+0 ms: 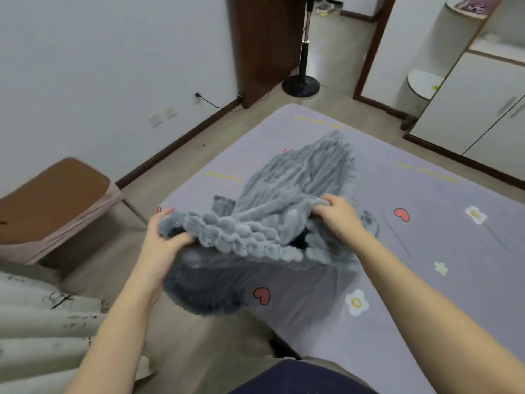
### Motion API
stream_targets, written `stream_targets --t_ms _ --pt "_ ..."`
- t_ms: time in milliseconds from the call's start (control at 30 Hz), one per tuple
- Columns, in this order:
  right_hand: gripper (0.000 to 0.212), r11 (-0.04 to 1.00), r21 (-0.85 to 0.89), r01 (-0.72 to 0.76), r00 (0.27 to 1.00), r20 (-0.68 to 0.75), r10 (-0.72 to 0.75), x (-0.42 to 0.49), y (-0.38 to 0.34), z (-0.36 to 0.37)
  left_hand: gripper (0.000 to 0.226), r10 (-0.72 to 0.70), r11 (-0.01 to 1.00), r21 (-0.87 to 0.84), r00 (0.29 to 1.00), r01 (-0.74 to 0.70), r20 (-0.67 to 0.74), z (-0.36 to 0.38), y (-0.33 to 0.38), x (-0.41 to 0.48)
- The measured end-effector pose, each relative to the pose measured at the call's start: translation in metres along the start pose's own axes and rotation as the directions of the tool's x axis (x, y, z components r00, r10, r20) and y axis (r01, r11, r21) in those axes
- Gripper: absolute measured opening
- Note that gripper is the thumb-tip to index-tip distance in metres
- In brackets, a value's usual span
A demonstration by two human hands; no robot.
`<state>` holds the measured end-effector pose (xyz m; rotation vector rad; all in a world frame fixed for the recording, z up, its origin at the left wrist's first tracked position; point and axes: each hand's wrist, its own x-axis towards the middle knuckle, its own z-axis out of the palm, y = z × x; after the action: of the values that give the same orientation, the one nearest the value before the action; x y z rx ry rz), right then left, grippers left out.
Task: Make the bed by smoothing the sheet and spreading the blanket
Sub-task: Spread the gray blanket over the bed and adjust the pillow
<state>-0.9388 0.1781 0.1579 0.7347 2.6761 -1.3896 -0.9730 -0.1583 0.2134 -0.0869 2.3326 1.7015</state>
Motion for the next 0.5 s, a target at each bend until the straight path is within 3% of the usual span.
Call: stream_targets --t_ms 67,167,233,300,333,367,433,500 --pt "0.014 0.987 0.052 0.152 0.970 0.184 -0.159 -0.020 -0.050 0.002 0.103 0.065 0.998 -0.004 0.994 -0.065 0.091 0.019 -0.002 -0.010" --pt "0.011 0.932 0.212 0.293 0.833 0.422 -0.358 -0.051 -0.104 0.021 0.115 0.102 0.986 0.096 0.953 -0.134 0.287 0.059 -0.001 -0.021" --pt "0.017 0.878 0.433 0.203 0.772 0.480 -0.415 -0.058 -0.111 0.030 0.097 0.112 0.981 0.126 0.962 -0.147 0.251 0.071 -0.002 -0.020" --pt "0.043 0.822 0.565 0.078 0.784 0.474 -0.400 -0.054 -0.097 0.031 0.042 0.193 0.971 0.120 0.976 -0.205 0.105 0.071 -0.003 -0.011" --pt "0.055 0.827 0.560 0.045 0.798 0.478 -0.367 -0.050 -0.083 0.032 0.018 0.202 0.976 0.080 0.979 -0.203 0.017 0.068 -0.002 -0.008" --pt "0.061 0.859 0.511 0.033 0.815 0.484 -0.319 -0.046 -0.065 0.033 0.008 0.157 0.987 -0.019 0.987 -0.158 -0.043 0.064 0.001 -0.007" --pt "0.060 0.940 0.338 0.054 0.839 0.494 -0.226 -0.040 -0.024 0.040 0.012 0.063 0.952 -0.298 0.997 -0.074 -0.047 0.057 0.008 -0.006" --pt "0.068 0.992 0.027 0.123 0.847 0.518 -0.119 -0.034 0.026 0.054 0.025 0.038 0.880 -0.475 0.997 -0.001 0.068 0.050 0.019 -0.009"
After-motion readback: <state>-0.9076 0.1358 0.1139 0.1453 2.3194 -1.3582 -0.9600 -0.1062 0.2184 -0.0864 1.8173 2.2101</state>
